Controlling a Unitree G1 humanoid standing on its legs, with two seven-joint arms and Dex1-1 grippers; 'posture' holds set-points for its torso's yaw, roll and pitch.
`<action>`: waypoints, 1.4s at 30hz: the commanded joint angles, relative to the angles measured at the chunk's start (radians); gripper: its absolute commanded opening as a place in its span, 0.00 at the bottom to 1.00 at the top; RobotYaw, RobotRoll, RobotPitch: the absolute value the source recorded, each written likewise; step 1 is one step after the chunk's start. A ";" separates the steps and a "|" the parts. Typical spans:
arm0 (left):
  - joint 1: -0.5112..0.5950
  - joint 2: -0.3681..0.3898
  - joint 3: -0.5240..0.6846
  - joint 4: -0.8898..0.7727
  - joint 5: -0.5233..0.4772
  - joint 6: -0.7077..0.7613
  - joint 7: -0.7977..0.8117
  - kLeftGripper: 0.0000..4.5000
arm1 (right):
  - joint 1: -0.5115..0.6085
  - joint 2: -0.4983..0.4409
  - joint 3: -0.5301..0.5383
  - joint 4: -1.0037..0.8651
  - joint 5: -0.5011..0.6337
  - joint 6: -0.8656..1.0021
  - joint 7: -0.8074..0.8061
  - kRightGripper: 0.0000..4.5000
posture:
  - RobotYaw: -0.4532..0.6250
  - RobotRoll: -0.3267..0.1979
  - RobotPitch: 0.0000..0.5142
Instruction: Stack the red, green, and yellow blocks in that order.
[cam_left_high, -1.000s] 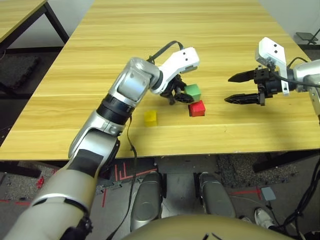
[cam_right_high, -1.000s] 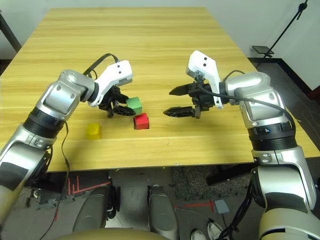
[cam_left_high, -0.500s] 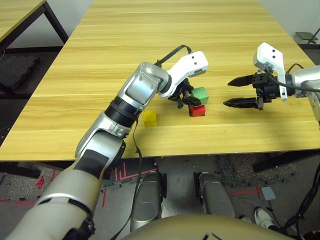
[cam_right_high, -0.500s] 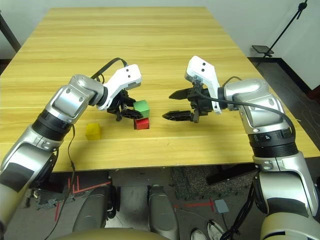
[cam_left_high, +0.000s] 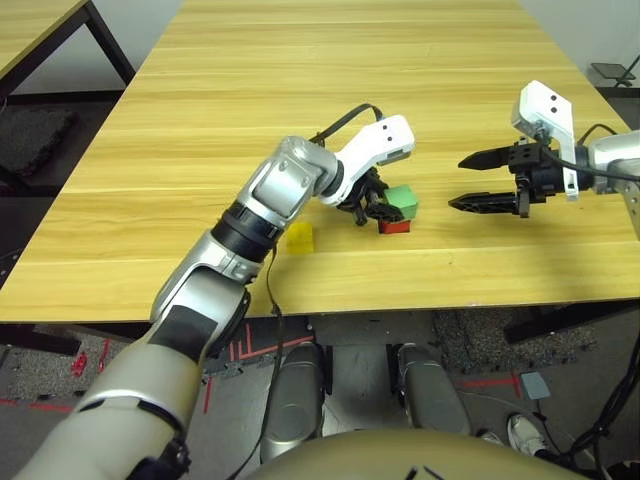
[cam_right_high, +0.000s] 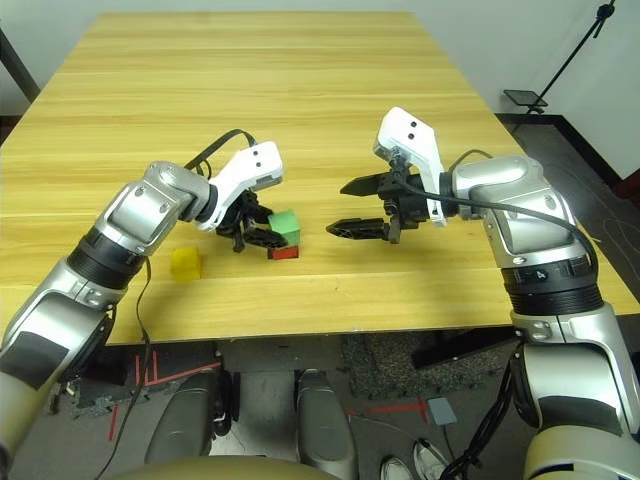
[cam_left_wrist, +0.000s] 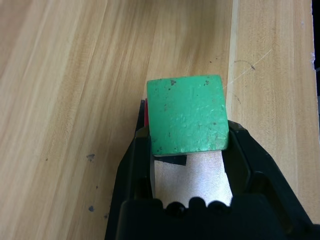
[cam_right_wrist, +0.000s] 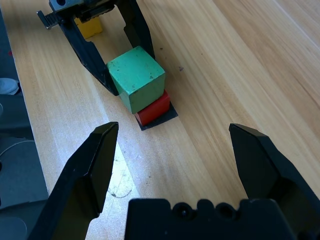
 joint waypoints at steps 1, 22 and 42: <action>0.014 -0.010 -0.013 0.018 -0.002 -0.050 0.012 0.51 | -0.002 -0.016 -0.019 -0.016 0.016 0.013 -0.005 1.00 | 0.57 0.36 0.24; 0.182 0.397 0.043 -0.386 -0.068 0.017 -0.061 0.99 | -0.023 -0.008 -0.006 -0.009 0.022 0.016 0.007 1.00 | 0.62 0.35 0.21; 0.297 0.466 -0.008 -0.250 0.015 -0.161 -0.066 0.90 | -0.071 0.022 0.019 0.068 -0.003 -0.035 0.035 1.00 | 0.64 0.31 0.18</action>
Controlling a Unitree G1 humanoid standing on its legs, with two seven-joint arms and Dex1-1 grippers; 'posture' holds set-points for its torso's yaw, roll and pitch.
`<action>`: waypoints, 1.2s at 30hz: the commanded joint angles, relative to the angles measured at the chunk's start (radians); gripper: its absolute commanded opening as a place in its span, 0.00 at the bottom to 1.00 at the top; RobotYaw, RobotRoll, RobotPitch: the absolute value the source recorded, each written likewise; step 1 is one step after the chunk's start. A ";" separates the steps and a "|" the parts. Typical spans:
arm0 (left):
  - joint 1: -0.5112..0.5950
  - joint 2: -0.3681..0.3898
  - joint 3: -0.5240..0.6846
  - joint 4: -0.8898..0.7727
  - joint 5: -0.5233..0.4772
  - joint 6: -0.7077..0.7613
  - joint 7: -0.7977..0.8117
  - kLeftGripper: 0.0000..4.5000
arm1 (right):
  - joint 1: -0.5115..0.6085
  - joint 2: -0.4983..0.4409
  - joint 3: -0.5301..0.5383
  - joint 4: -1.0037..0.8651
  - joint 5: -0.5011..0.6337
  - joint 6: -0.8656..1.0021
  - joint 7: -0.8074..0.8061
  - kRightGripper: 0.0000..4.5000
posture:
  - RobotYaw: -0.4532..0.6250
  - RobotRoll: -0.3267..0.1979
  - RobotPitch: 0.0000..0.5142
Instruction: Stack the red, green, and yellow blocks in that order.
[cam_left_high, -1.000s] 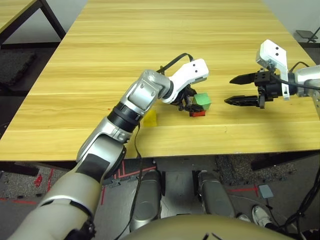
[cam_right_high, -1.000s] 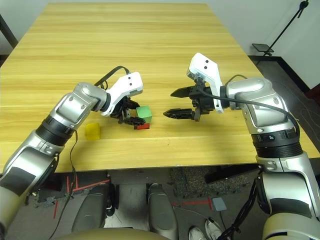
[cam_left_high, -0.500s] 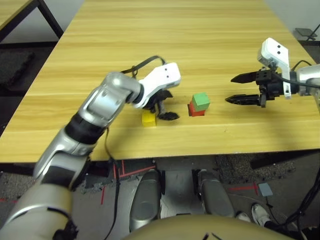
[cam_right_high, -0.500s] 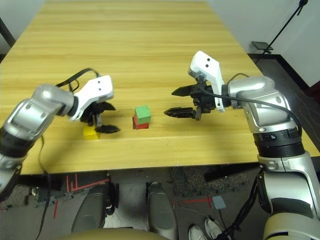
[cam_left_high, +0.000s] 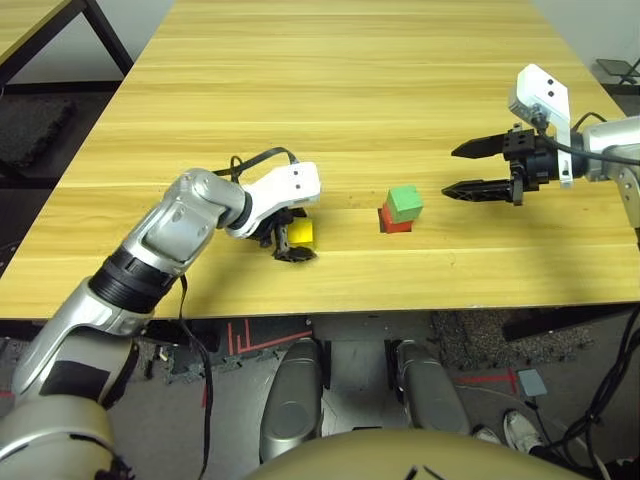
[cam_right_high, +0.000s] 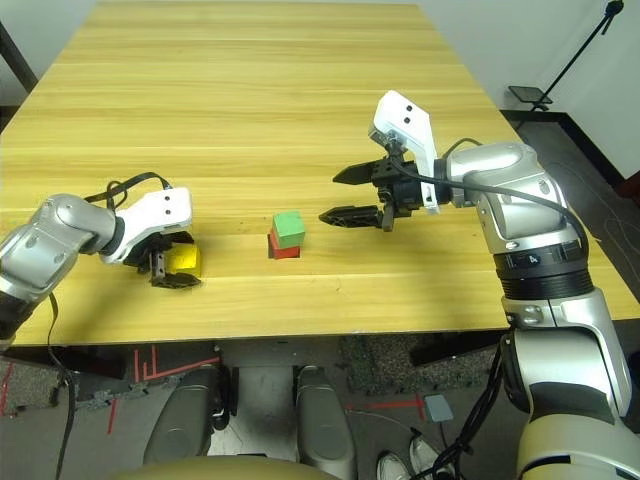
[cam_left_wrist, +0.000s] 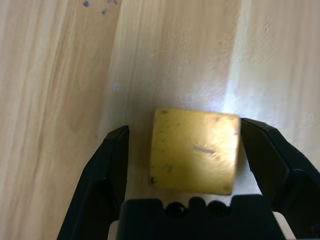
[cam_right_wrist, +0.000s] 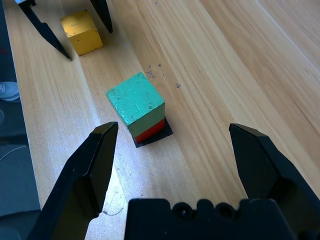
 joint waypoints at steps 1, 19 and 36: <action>-0.001 -0.005 -0.008 -0.015 0.007 0.027 -0.007 0.85 | 0.005 -0.010 0.002 0.005 -0.001 -0.006 0.005 1.00 | 0.64 0.31 0.18; -0.430 -0.230 -0.057 0.001 -0.086 0.354 0.001 0.46 | 0.159 -0.074 -0.031 -0.146 0.050 0.061 -0.002 1.00 | 0.58 0.38 0.18; -0.548 -0.469 -0.102 0.265 -0.059 0.272 0.083 0.46 | 0.213 -0.077 -0.056 -0.210 0.094 0.103 -0.070 1.00 | 0.54 0.42 0.19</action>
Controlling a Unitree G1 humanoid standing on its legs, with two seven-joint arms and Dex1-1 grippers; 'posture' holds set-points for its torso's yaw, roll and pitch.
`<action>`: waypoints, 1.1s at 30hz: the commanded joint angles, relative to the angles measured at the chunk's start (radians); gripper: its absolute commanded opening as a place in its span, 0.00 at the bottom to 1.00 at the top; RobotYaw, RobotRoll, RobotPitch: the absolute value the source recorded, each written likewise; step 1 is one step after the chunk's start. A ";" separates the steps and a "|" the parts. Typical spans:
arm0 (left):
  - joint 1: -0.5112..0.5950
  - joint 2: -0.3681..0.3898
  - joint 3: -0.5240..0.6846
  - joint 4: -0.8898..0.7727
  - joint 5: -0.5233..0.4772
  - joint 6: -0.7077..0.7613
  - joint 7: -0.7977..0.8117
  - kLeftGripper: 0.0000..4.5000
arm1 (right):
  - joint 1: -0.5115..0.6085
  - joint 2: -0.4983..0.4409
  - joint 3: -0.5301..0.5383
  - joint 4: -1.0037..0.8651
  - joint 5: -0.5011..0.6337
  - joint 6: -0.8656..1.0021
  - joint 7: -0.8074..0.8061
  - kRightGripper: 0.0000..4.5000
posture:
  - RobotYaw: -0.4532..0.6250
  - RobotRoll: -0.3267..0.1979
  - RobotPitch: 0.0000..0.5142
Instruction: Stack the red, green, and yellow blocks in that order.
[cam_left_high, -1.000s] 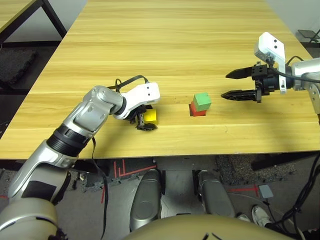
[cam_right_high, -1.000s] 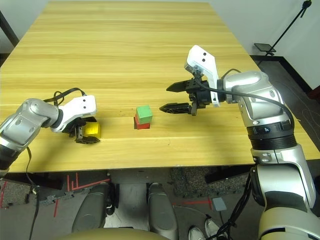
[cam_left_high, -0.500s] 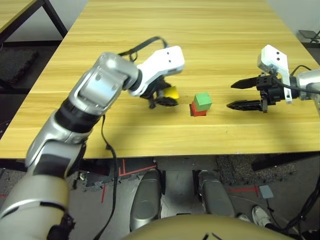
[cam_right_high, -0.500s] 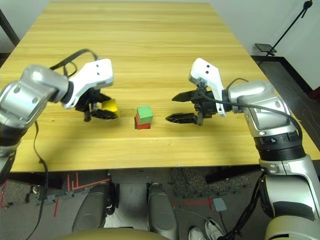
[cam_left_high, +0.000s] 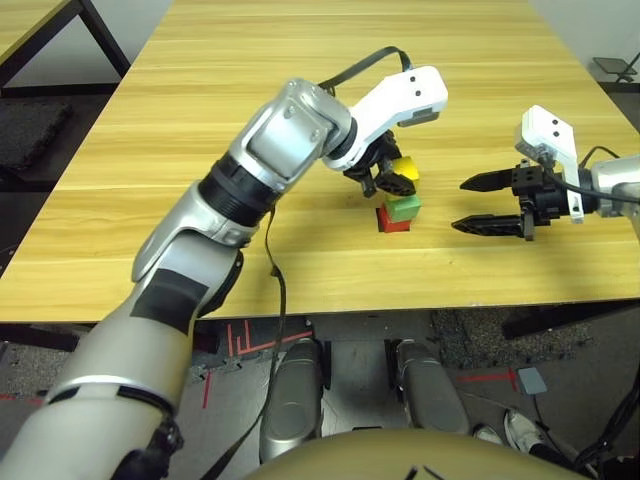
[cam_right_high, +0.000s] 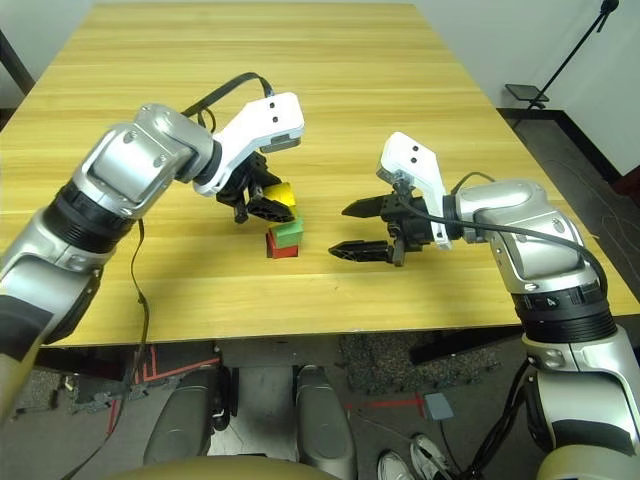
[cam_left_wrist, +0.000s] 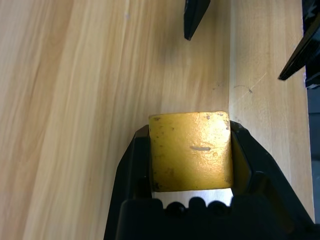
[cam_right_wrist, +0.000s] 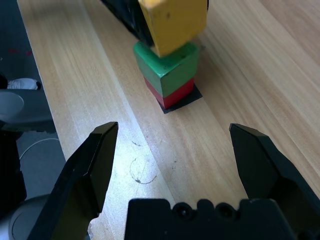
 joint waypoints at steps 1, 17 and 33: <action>-0.008 -0.017 -0.010 0.013 0.012 -0.019 0.014 0.46 | 0.013 -0.005 -0.014 -0.020 0.016 0.010 -0.014 1.00 | 0.54 0.42 0.18; 0.043 -0.014 -0.045 -0.009 0.027 -0.041 0.023 0.46 | -0.002 -0.002 -0.004 -0.006 0.014 0.004 -0.018 1.00 | 0.54 0.42 0.21; 0.100 -0.225 0.588 -0.252 -0.113 0.012 0.476 0.99 | -0.142 0.129 -0.275 0.266 0.114 0.021 -0.231 1.00 | 0.59 0.38 0.14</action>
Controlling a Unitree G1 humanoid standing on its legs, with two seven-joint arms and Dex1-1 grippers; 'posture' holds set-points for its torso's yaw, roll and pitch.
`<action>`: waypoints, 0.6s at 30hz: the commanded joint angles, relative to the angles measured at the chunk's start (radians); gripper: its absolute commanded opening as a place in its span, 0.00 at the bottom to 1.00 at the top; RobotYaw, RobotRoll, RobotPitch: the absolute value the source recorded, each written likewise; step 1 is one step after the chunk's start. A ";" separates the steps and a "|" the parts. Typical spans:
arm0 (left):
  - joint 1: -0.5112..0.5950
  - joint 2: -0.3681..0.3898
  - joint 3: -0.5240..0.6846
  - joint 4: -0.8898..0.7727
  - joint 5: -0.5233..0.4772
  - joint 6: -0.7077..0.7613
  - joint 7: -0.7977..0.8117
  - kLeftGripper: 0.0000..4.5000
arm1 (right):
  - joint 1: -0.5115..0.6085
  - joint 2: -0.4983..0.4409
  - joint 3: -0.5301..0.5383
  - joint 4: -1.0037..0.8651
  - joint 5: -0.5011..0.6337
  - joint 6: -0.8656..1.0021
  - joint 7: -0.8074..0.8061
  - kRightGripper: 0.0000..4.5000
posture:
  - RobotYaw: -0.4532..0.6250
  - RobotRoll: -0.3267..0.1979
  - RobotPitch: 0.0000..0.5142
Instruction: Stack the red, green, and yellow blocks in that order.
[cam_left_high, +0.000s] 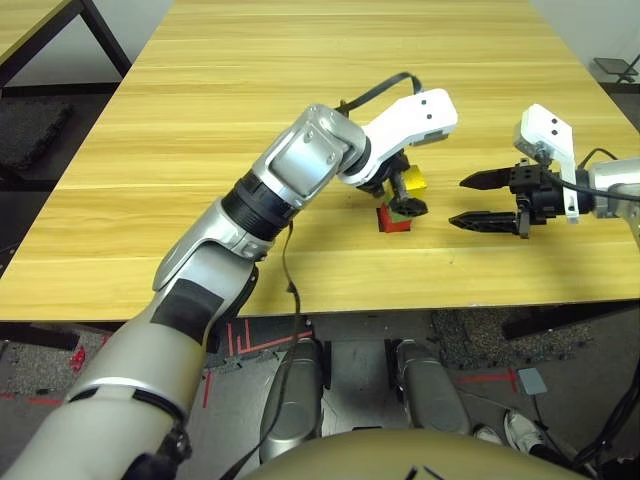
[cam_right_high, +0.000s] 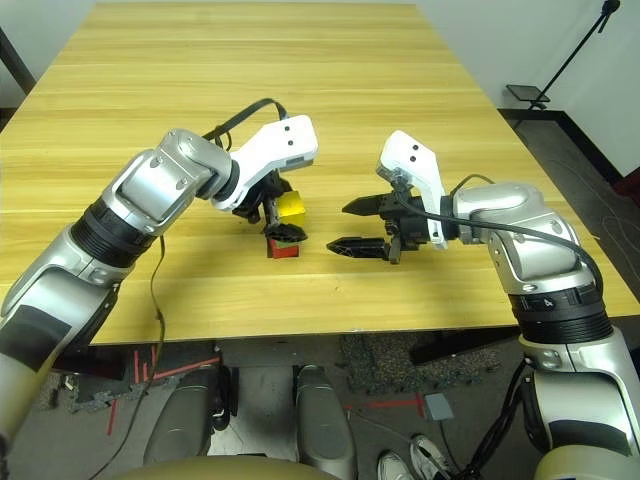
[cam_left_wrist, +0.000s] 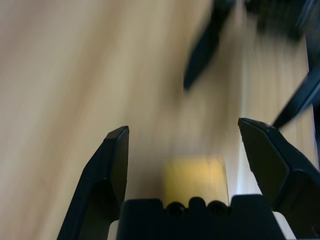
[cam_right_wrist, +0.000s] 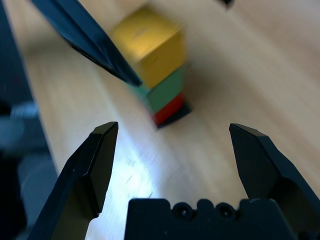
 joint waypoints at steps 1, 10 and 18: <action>0.076 -0.077 0.347 -0.189 -0.048 0.015 0.281 0.99 | -0.068 0.056 -0.201 0.188 0.031 -0.043 -0.191 1.00 | 0.59 0.36 0.13; 0.640 -0.103 0.612 -0.374 0.073 -0.411 0.629 0.99 | -0.054 0.129 -0.370 0.706 -0.102 -0.615 -0.519 1.00 | 0.57 0.33 0.16; 0.869 -0.006 0.540 -0.258 0.162 -0.741 0.664 0.99 | -0.084 0.149 -0.380 0.988 -0.132 -0.939 -0.528 1.00 | 0.58 0.32 0.15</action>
